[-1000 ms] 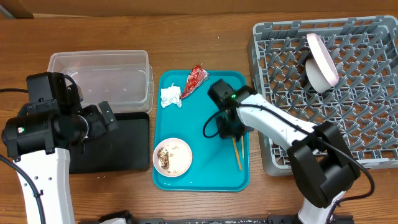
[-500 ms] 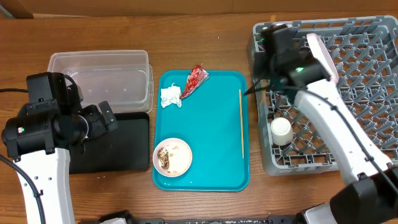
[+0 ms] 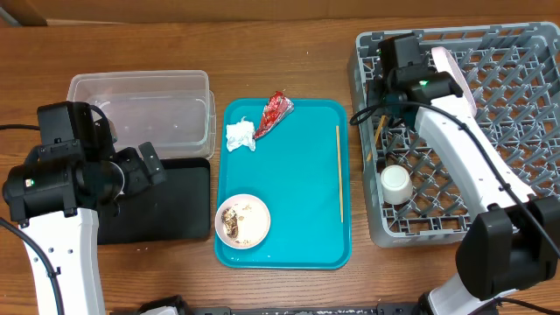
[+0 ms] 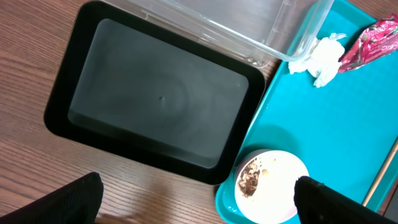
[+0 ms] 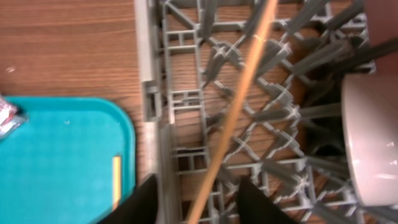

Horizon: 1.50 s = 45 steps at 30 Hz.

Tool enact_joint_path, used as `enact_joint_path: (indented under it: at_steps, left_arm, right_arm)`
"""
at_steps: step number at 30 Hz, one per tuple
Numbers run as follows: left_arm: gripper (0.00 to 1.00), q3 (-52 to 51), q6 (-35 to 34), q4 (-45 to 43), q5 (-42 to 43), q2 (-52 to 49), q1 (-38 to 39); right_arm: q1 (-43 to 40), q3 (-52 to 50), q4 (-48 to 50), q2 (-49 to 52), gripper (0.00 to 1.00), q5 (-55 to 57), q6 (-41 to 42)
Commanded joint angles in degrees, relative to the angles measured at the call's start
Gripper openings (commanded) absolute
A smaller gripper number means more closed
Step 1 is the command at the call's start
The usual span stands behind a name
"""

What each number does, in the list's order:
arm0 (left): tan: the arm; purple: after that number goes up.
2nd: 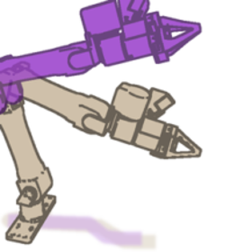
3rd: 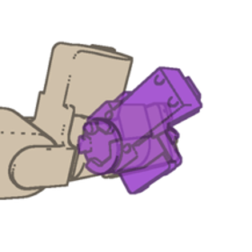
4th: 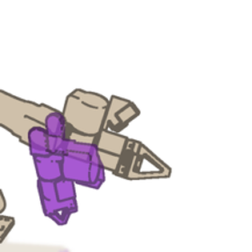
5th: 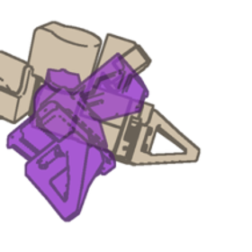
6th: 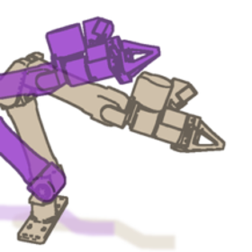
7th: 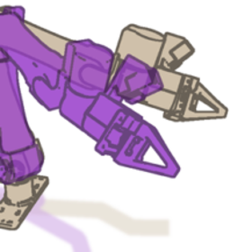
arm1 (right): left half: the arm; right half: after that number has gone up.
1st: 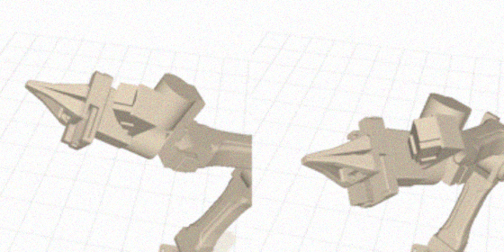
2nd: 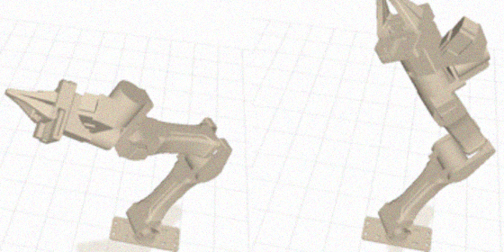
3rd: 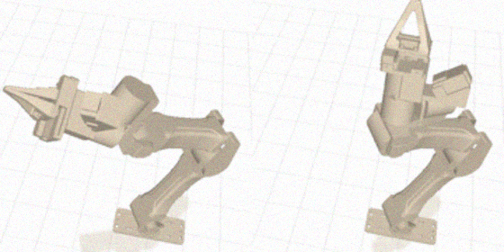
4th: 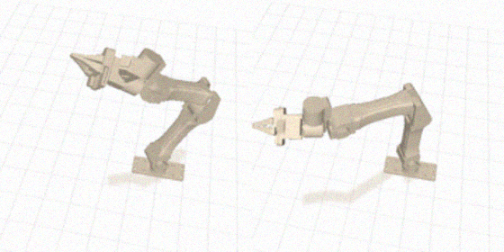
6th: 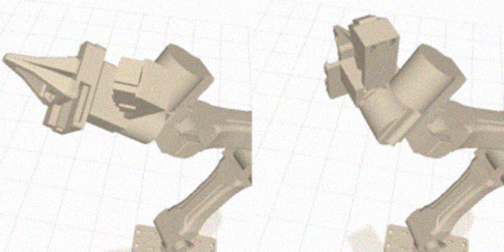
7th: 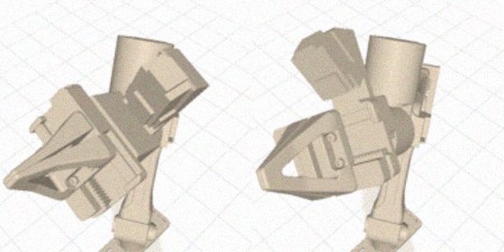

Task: Sort waste into correct bins and load items into the dishwasher
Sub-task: 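Carry the chopstick to the rack and drop it in, then return the right gripper to the tray and grasp the second chopstick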

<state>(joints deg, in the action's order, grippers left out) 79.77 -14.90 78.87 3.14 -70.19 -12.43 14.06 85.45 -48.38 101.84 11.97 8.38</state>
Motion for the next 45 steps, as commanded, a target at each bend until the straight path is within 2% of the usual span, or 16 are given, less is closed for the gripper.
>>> enact_joint_path:
  at_steps: [1,10,15,20,22,24,27,32,35,38,39,42,45]
  left_arm:
    - [1.00,0.74,-0.76,0.00,-0.61,-0.04,-0.28]
    - [1.00,0.74,-0.76,-0.02,-0.59,-0.04,-0.28]
    - [1.00,0.74,-0.74,-0.02,-0.59,-0.04,-0.28]
    - [1.00,0.74,-0.74,0.00,-0.59,-0.04,-0.28]
    - [1.00,0.74,-0.74,-0.02,-0.59,-0.04,-0.28]
    - [1.00,0.74,-0.74,-0.02,-0.59,-0.04,-0.28]
    - [1.00,0.74,-0.76,-0.02,-0.59,-0.04,-0.28]
    - [1.00,0.74,-0.76,-0.02,-0.59,-0.04,-0.28]
    - [1.00,0.74,-0.74,0.00,-0.59,-0.04,-0.28]
    - [1.00,0.74,-0.76,-0.02,-0.61,-0.04,-0.28]
    - [1.00,0.74,-0.74,0.00,-0.59,-0.04,-0.28]
    - [1.00,0.74,-0.76,-0.02,-0.59,-0.04,-0.28]
    - [1.00,0.74,-0.76,-0.02,-0.59,-0.04,-0.28]
  right_arm:
    - [2.16,0.17,-1.05,-2.51,0.50,-0.70,-1.36]
    - [10.78,0.13,-9.22,-6.78,0.52,-2.84,-0.66]
    - [11.23,0.13,-9.11,-6.73,0.52,-0.72,3.87]
    - [9.84,0.13,-9.44,-6.69,0.50,-0.22,11.74]
    - [8.22,0.13,-9.20,-6.69,0.45,0.17,14.47]
    - [6.38,0.13,-9.27,-6.64,0.35,-1.46,16.11]
    - [4.96,0.13,-10.80,-6.58,0.30,-10.05,15.10]
    - [7.04,-1.36,-18.29,-6.23,0.11,-13.35,13.90]
    - [9.53,-6.03,-17.25,-5.86,0.04,-12.94,13.92]
    - [11.56,-10.91,-13.31,-4.87,0.04,-13.05,13.09]
    - [12.28,-12.68,-11.26,-4.46,0.06,-13.53,10.10]
    - [14.25,-16.72,-6.29,-3.10,0.24,-13.57,6.08]
    - [16.09,-19.17,-2.91,-1.60,0.31,-13.11,5.05]
